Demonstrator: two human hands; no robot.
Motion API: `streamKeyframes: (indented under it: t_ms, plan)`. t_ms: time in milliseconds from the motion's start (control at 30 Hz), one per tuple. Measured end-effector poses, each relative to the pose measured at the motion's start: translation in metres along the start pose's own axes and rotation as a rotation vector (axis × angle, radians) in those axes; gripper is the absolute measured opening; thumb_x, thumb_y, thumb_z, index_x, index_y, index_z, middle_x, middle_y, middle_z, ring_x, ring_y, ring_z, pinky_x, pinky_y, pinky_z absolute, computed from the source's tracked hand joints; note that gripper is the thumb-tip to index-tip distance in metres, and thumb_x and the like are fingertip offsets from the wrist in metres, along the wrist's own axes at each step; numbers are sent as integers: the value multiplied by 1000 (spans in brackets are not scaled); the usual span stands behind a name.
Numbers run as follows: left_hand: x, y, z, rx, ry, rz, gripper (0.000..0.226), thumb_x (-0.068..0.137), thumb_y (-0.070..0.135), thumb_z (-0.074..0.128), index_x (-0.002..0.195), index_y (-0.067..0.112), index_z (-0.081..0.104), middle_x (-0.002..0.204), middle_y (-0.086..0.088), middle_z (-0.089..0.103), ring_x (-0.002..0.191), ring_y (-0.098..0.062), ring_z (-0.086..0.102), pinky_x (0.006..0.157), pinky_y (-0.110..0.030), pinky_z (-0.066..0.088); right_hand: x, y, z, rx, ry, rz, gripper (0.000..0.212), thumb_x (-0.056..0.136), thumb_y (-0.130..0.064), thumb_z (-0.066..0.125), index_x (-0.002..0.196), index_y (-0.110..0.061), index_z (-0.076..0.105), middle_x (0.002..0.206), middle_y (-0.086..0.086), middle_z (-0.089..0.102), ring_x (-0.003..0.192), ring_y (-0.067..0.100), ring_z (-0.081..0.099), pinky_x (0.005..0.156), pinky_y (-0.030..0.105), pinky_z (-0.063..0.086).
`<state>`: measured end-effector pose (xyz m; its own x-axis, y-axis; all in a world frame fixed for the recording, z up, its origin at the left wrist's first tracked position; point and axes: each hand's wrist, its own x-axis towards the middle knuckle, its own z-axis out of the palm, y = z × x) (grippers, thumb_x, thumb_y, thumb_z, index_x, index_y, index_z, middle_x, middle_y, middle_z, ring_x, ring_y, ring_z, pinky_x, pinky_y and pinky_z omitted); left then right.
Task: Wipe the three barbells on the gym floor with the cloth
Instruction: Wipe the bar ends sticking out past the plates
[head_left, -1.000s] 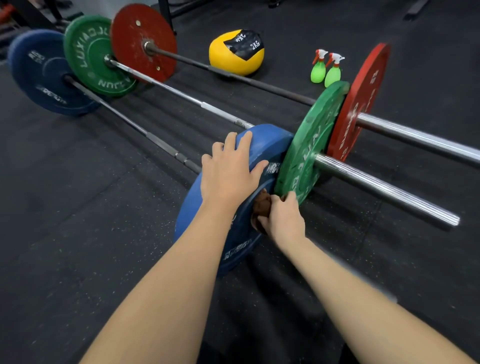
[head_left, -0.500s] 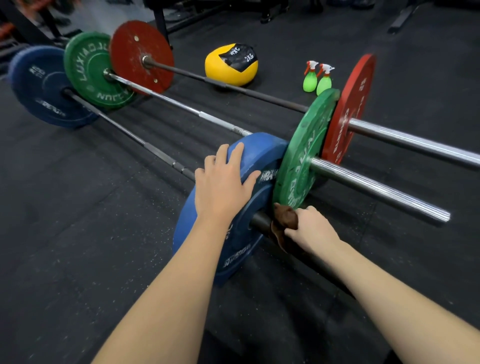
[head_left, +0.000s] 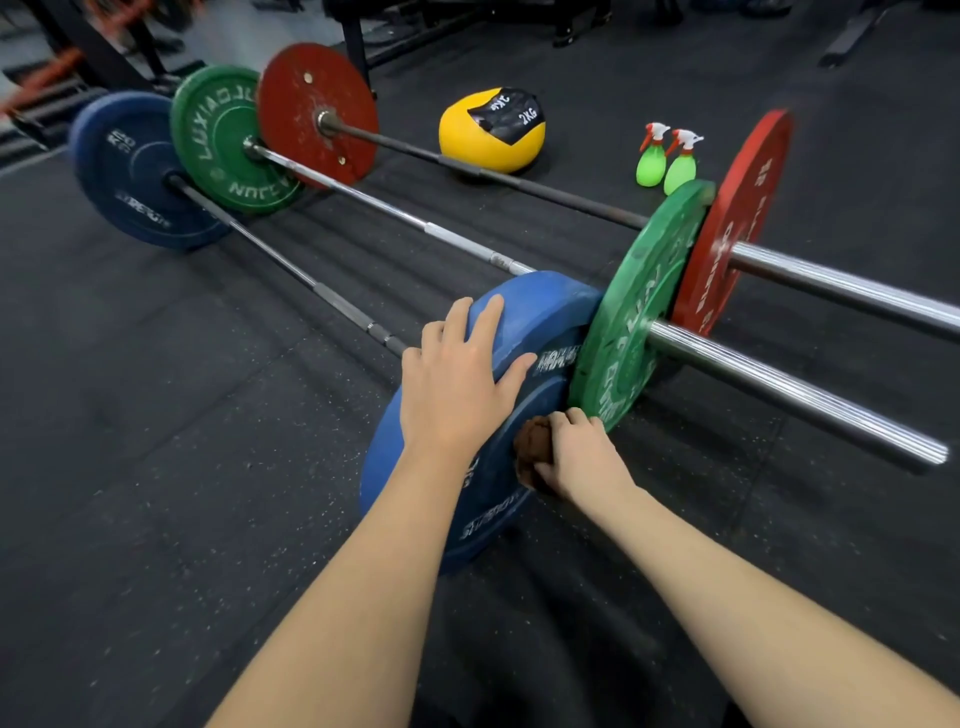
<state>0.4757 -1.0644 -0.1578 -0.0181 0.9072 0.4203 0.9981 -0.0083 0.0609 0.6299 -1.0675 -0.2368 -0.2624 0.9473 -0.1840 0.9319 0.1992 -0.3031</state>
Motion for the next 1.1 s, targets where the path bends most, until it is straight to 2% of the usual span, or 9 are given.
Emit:
streamKeyframes:
  t_ms: [100,267,367,467,600,733,867,967,1100]
  plan:
    - [1,0,0,-5,-2,3,68,97,65,49,152,27,42,151,-2,48,113,-31,57,80,-43,49,-9,9,-4,5,-29,10,57,90,-36,71,134,-9,47,130,12,49,120,34,50,102,40,40]
    - [0,1,-2,-19,-14,6,68,97,65,49,153,27,41,152,-3,47,114,-32,56,82,-44,48,-29,39,-16,58,-107,125,47,82,-36,74,117,-11,57,116,12,58,111,35,59,92,38,47]
    - [-1,1,-4,-25,-22,4,68,98,65,48,153,27,39,153,-3,45,117,-33,55,84,-45,48,-37,48,-21,45,-147,163,47,83,-38,73,118,-11,58,117,12,59,111,34,60,93,37,49]
    - [-2,0,-4,-26,-20,5,67,98,65,48,153,26,39,153,-4,45,117,-34,55,84,-46,49,-38,44,-15,56,-103,119,42,84,-33,72,117,-12,57,115,12,58,110,35,59,93,38,47]
    - [-1,-2,-3,-28,-16,9,68,97,65,48,153,27,39,153,-3,45,117,-33,55,85,-45,49,-37,29,4,78,1,21,56,85,-22,69,135,-11,47,123,14,53,112,39,53,98,43,42]
    - [-2,-1,-5,-35,-18,15,67,98,65,49,153,26,40,154,-5,44,121,-33,54,87,-46,49,-30,23,1,176,24,11,70,87,-17,70,146,-25,35,124,14,51,109,40,53,99,46,42]
    - [-5,1,-7,-19,-8,17,66,99,63,50,153,25,42,157,-11,43,127,-35,51,91,-48,47,-38,28,1,94,-15,-10,55,91,-21,63,141,-32,43,118,11,49,105,40,53,94,45,47]
    - [-8,2,-7,-2,7,26,65,99,61,52,152,23,45,154,-14,45,128,-37,52,90,-50,48,-52,40,-4,100,-54,22,47,89,-28,65,133,-35,49,112,8,50,103,38,56,93,45,49]
    - [-11,1,-6,5,22,29,66,98,60,56,151,22,45,155,-17,45,131,-38,51,91,-52,49,-76,70,-18,85,-141,104,42,84,-34,69,123,-34,53,109,5,55,104,32,58,87,35,45]
